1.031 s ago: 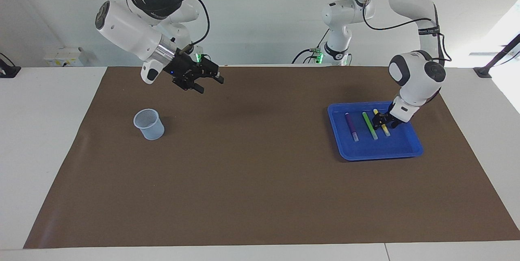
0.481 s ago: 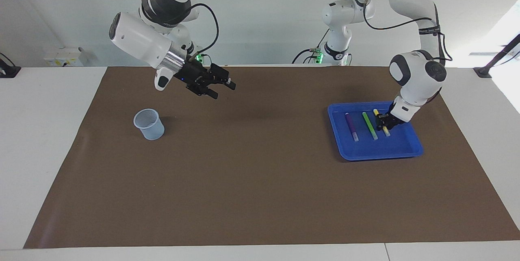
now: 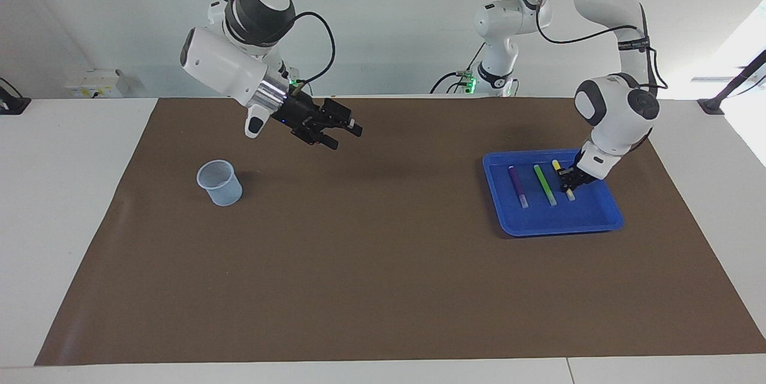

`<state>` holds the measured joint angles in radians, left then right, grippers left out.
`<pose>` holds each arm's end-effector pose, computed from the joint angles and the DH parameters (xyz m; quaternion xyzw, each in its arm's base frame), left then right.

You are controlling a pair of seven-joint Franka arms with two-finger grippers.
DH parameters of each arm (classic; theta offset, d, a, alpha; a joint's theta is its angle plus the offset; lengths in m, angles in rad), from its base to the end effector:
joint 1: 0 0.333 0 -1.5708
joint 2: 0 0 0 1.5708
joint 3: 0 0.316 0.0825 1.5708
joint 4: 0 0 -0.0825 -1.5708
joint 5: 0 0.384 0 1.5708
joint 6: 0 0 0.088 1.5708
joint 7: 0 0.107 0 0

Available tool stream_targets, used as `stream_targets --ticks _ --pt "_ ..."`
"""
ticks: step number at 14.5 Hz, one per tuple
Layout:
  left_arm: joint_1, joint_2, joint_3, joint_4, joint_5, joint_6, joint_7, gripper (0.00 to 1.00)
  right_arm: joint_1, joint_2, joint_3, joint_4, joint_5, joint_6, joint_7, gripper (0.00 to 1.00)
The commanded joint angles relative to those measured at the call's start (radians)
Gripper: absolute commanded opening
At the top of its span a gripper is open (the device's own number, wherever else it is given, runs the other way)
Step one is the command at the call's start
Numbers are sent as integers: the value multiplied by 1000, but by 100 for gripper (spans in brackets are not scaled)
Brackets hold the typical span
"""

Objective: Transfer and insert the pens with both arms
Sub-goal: 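Grasp the yellow pen with the left gripper while the right gripper advances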

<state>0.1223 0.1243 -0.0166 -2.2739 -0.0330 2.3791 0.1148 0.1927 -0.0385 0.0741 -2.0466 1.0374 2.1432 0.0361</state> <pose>0.5247 0.0553 0.3008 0.9999 0.0075 -0.0081 0.0133 0.5339 0.1841 0.4885 -0.8889 0.1384 0.0070 0.4366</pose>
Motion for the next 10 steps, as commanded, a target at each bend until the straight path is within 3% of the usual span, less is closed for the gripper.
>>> stream_targets --ticks 1,3,6,10 --pt "2 12 3 25 18 -21 -20 0 -1 5 1 -9 50 -3 -48 100" --pt "2 21 3 68 16 -66 -20 0 -7 2 -2 -6 46 -64 -51 100" --pt "-13 41 1 224 16 -254 -67 0 -12 0 -2 -4 35 -83 -102 100" --pt "-46 35 -5 353 13 -432 -203 0 -19 -1 -5 -1 -31 -170 -140 100"
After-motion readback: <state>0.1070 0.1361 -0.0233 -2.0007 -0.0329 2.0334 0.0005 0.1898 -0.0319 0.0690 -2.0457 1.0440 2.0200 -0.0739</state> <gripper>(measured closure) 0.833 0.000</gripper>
